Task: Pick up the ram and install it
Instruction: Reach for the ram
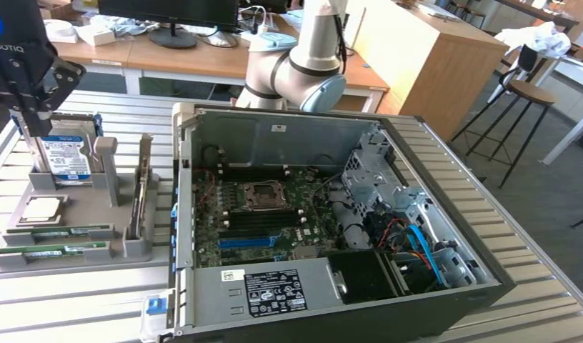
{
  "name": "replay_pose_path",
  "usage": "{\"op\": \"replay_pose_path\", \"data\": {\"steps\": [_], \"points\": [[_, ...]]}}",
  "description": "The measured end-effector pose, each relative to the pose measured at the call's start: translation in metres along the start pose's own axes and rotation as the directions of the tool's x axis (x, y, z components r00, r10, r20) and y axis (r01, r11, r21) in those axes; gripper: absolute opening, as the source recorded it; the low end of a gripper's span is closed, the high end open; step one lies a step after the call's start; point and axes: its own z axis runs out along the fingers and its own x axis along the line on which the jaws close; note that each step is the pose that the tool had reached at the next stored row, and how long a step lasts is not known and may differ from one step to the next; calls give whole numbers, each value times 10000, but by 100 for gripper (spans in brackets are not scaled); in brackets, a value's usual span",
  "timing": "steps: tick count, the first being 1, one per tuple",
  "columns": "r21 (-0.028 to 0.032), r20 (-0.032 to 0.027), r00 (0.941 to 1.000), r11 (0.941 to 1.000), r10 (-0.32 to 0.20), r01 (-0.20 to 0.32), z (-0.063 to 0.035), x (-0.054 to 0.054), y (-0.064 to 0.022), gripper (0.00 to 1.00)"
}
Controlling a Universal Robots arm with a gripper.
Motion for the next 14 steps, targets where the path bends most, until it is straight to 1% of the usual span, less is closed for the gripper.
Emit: {"op": "replay_pose_path", "data": {"steps": [11,14], "points": [[1,0,10000,10000,1,-1,1,23,-3,10],[1,-1,10000,10000,1,-1,-1,20,-33,10]]}}
